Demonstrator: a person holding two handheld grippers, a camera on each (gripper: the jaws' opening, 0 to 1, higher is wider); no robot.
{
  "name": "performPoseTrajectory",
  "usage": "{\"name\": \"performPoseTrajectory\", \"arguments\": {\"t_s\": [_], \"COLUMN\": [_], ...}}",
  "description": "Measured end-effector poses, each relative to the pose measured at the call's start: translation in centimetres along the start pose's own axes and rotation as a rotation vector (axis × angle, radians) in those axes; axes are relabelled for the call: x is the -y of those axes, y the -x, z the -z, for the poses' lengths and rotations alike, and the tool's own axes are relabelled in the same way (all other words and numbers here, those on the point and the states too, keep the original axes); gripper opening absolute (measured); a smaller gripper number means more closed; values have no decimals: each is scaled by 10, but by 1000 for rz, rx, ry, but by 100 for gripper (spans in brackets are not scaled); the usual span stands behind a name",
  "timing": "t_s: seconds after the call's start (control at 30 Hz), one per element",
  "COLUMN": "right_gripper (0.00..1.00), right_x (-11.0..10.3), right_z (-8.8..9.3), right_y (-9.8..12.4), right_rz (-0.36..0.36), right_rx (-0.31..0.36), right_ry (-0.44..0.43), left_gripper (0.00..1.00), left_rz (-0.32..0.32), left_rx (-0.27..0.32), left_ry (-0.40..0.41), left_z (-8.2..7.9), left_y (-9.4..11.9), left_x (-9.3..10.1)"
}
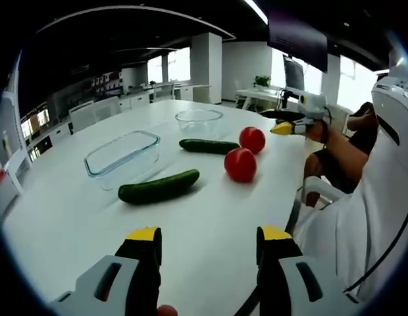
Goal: Sort the scattered tomatoes and cucumbers on the table and place them into their respective storage containers
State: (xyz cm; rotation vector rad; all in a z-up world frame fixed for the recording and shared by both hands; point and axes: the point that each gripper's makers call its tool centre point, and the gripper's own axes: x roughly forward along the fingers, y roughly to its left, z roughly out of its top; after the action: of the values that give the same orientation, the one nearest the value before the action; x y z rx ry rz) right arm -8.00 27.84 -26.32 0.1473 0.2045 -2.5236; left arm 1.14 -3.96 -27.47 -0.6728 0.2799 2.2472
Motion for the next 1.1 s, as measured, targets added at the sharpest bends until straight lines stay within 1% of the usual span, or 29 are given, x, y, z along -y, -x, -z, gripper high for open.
{"name": "performPoseTrajectory", "arguments": {"t_s": [0.1,0.17,0.2,0.27,0.37,0.47,0.53,0.6,0.8,0.93,1.1], "right_gripper": [68,69,70,72,73,73,76,75,75,74,73], "right_x": [1,-2,-6,-11,-13,-15,-12,-11,-19,-24,-24], "right_z": [4,6,8,17,26,26,25,26,34,36,40], "right_y": [-2,-5,-7,-10,-17,-19,-21,-23,-34,-41,-47], "right_rz": [-2,-13,-33,-64,-74,-80,-67,-65,-94,-106,-111], "right_rx": [4,6,-2,-42,-66,-50,-37,-31,-49,-45,-49], "right_ry": [-25,-26,-14,2,-3,-5,-7,-12,-17,-19,-26], "left_gripper": [58,58,58,58,57,57,57,57,57,57,55], "left_rz": [-3,-3,-3,1,5,5,5,4,4,8,-7], "left_rx": [0,-1,-2,-3,-9,-11,-10,-11,-11,-12,1], "left_ry": [1,1,1,-2,-8,-13,-12,-13,-12,-15,1], "left_z": [0,0,0,0,1,1,1,2,2,3,2], "left_y": [0,0,-1,-1,-3,-2,-2,-1,-2,-2,0], "left_x": [-1,-1,-1,0,1,1,0,0,-1,1,-4]}}
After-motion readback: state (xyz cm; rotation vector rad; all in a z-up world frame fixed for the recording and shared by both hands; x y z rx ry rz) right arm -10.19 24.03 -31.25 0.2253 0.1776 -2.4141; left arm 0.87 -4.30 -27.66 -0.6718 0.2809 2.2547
